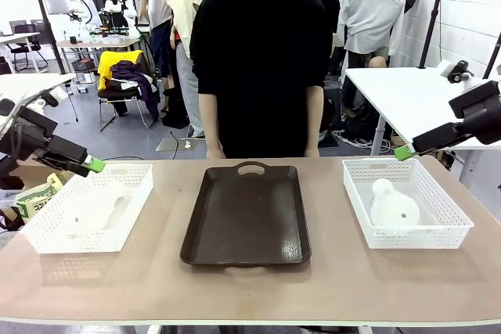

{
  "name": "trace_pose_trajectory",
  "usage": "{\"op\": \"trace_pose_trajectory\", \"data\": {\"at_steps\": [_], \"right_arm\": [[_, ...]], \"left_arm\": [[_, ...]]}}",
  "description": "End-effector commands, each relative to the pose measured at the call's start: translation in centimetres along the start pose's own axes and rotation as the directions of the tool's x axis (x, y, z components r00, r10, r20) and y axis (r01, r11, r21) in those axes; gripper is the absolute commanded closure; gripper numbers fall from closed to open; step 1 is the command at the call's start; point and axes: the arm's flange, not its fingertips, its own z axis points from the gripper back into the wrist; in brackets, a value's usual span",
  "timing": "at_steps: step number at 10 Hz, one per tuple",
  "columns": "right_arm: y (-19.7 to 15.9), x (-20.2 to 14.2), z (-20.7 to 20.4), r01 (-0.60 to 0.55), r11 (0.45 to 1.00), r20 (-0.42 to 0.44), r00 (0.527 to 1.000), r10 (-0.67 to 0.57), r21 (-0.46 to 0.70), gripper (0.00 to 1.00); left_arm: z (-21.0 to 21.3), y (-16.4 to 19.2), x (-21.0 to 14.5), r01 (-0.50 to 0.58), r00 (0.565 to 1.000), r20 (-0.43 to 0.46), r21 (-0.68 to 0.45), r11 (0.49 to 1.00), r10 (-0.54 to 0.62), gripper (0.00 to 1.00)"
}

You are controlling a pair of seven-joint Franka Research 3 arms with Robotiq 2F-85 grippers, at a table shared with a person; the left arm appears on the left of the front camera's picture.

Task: Prepare the laboratory tools.
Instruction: Pick up the Big flask that the person points to.

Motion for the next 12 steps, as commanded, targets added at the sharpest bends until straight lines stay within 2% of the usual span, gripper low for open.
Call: {"op": "trace_pose_trajectory", "data": {"at_steps": [1,2,3,4,5,6,8,12], "right_arm": [[0.1,0.2,-0.4,-0.02,1.0,-0.004,1.0,0.02,0.014,0.0],[0.0,0.0,0.0,0.0,1.0,0.0,1.0,0.0,0.0,0.0],[-2.2,0.8,0.9,0.145,0.97,-0.064,0.989,-0.135,0.193,0.0],[-5.0,1.1,2.4,0.24,0.885,-0.083,0.971,-0.226,0.399,0.0],[-7.0,1.0,3.6,0.281,0.798,-0.079,0.956,-0.284,0.534,0.0],[-8.9,0.8,4.3,0.356,0.706,-0.134,0.927,-0.351,0.613,0.0],[-12.1,0.2,3.7,0.475,0.625,-0.217,0.869,-0.445,0.619,0.0],[-16.6,-1.6,0.3,0.638,0.547,-0.323,0.759,-0.565,0.542,0.0]], "left_arm": [[0.2,0.8,-0.1,-0.004,1.0,0.01,0.026,1.0,0.004,0.0],[-1.7,0.1,-0.1,0.008,0.998,-0.054,-0.061,0.998,-0.012,0.0],[-1.4,0.7,0.1,-0.052,0.998,-0.046,-0.196,0.979,0.044,0.0],[-0.3,1.9,0.2,-0.09,0.996,-0.029,-0.247,0.965,0.086,0.0],[0.9,3.0,0.2,-0.132,0.991,-0.027,-0.338,0.932,0.13,0.0],[1.8,4.2,0.2,-0.163,0.985,-0.01,-0.42,0.893,0.175,0.0],[3.2,6.5,0.4,-0.205,0.968,0.017,-0.523,0.827,0.251,0.0],[3.3,9.3,-0.4,-0.282,0.925,0.052,-0.574,0.769,0.378,0.0]]}}
